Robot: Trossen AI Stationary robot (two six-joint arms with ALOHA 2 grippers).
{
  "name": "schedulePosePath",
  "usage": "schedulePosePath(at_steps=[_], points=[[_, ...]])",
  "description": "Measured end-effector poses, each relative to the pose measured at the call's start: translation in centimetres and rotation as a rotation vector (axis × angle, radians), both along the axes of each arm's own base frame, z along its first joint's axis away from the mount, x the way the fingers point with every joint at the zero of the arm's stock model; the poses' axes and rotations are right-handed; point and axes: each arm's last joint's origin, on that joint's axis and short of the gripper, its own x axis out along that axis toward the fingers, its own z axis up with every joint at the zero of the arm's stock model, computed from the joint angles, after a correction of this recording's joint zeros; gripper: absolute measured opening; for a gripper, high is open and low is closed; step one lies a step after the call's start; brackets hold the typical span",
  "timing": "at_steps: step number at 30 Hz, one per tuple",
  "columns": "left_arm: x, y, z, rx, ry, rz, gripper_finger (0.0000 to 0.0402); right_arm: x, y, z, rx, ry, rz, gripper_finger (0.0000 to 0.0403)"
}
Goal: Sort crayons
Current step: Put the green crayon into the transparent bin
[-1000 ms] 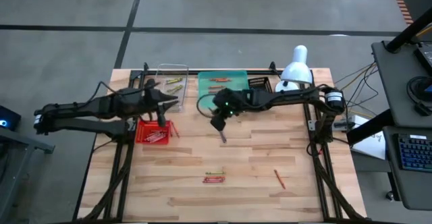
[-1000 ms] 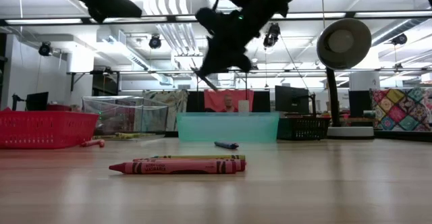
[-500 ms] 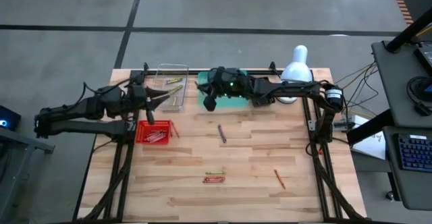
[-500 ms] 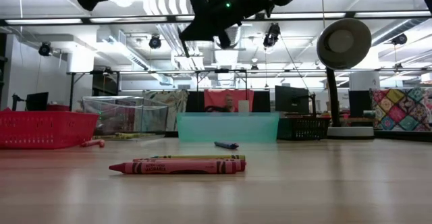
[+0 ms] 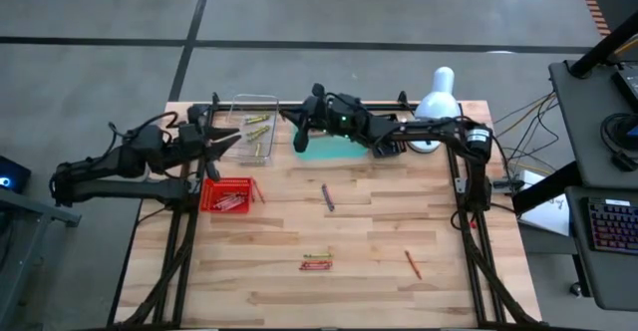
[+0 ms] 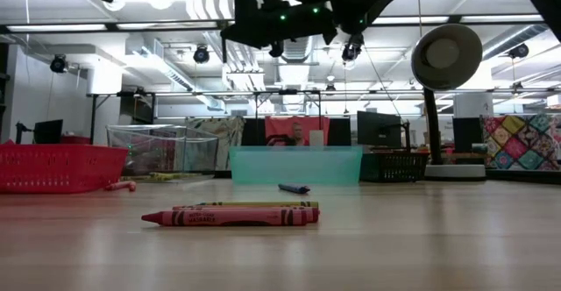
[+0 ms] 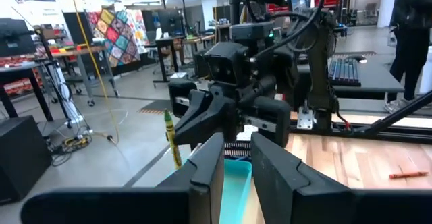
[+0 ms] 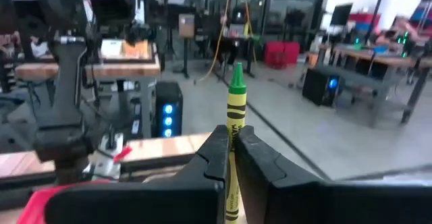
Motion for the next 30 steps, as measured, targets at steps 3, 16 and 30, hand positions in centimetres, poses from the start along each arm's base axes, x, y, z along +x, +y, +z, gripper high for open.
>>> schedulePosePath(at_steps=[3,16,30], points=[[-0.1,0.0,0.1,0.017,-0.002,0.001,0.0057,0.1,-0.4,-0.2,-0.021,-0.031,-0.005,0.0012],[-0.2,0.0,0.3,0.044,-0.012,0.003,0.0057,4.3,-2.1,-0.7,-0.033,-0.017,0.039,0.0012],[-0.9,-0.1,0.5,0.049,-0.038,0.005,0.0057,9.3,-3.7,-3.3,0.015,0.199,0.042,0.0012]])
